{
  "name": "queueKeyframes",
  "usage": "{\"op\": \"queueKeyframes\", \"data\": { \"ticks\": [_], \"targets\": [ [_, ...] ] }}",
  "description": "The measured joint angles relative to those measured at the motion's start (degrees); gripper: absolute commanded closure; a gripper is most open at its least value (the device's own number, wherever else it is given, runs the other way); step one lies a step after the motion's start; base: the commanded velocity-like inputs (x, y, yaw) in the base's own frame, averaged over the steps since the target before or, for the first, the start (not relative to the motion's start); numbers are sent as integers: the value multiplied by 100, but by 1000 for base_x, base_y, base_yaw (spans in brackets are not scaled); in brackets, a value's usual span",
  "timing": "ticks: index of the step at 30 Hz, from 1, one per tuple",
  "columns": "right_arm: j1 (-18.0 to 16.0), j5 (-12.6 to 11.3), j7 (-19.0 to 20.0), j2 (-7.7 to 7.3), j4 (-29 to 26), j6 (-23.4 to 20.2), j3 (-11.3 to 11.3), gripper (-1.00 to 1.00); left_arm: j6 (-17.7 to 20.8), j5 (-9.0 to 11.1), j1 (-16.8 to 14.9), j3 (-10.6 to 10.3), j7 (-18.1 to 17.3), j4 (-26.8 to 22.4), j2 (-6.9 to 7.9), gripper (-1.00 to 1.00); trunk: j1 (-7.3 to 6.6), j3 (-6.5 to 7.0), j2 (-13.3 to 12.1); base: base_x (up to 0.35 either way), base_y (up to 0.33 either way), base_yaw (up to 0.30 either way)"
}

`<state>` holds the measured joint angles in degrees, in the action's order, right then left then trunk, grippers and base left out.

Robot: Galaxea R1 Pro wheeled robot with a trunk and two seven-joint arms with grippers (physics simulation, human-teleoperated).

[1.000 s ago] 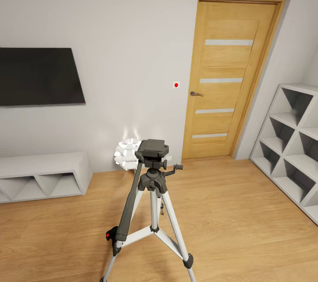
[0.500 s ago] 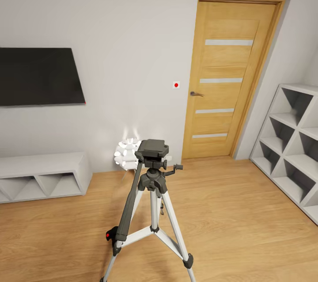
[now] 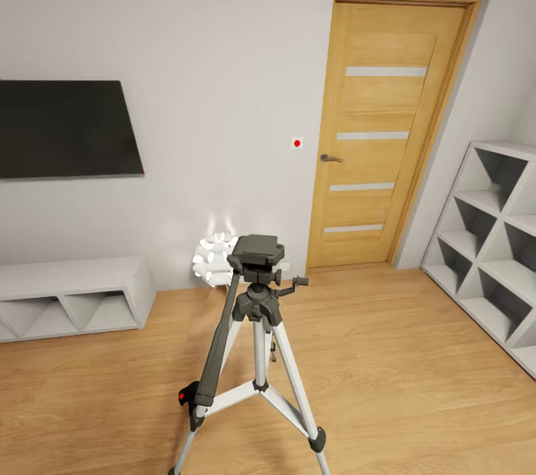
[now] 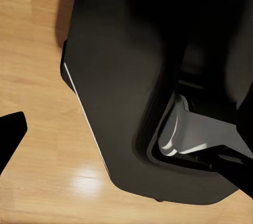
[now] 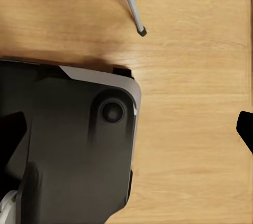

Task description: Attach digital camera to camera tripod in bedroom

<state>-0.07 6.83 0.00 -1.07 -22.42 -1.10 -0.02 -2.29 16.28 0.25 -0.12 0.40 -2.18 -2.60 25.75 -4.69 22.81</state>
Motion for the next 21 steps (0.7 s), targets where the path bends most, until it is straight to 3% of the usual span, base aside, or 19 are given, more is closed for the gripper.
{"op": "queueKeyframes", "data": {
  "ticks": [8,21],
  "targets": [
    [0,-9,-7,2,-11,-14,-5,-100,0,4,0,24,0,0,4,-100,2,0,-1,-114,0,0],
    [1,-11,-5,0,64,-55,-5,-100,-1,16,0,33,0,4,5,-100,4,0,0,-300,0,0]
  ]
}}
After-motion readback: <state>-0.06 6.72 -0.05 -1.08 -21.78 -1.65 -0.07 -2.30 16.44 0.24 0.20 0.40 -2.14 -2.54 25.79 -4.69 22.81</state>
